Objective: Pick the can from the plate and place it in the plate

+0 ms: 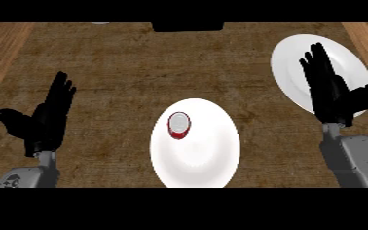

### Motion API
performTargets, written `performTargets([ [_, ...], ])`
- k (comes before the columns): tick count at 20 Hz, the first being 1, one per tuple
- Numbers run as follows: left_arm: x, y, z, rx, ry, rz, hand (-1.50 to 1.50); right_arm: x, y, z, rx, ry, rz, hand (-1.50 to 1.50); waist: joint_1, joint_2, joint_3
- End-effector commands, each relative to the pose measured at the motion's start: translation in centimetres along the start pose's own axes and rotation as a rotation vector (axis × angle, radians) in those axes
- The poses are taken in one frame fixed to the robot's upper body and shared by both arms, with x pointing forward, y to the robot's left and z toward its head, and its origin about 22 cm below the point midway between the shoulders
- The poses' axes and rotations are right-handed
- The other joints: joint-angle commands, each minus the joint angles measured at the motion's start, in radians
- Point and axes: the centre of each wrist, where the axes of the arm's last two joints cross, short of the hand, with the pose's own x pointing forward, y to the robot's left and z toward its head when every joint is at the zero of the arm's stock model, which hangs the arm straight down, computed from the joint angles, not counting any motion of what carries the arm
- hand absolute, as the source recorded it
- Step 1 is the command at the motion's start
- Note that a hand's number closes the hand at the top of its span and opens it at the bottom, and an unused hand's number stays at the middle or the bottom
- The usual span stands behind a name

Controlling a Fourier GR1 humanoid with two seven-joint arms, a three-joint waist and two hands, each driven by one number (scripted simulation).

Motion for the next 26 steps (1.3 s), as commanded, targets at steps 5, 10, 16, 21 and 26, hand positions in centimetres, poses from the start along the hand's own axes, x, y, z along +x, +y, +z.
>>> performTargets([
  [5, -2.3, -1.6, 1.4, -0.022, 0.109, -0.163, 0.0, 2.6, 14.1, 3.8, 0.054, -0.103, -0.203, 1.5, 0.015, -0.025, -0.027],
  [10, -3.0, -1.2, 1.3, -0.045, 0.167, -0.162, 0.0, -2.3, 2.6, 2.4, 0.0, -0.194, 0.762, 1.5, -0.009, -0.03, -0.056],
  [16, -3.4, -2.4, 1.9, -0.047, 0.193, -0.133, 0.0, -3.0, 16.7, 10.4, -0.3, -0.187, 0.041, -1.5, 0.003, -0.023, -0.018],
  [21, -1.5, -5.1, 1.4, -0.101, 0.179, -0.134, 0.0, -7.6, 20.2, 13.9, 0.02, -0.259, 0.27, -1.5, 0.018, -0.018, -0.026],
  [26, -3.1, -4.1, 1.5, -0.073, 0.208, -0.149, 0.0, -9.1, 18.4, 12.5, 0.025, -0.159, 0.577, -1.5, 0.012, -0.023, -0.031],
])
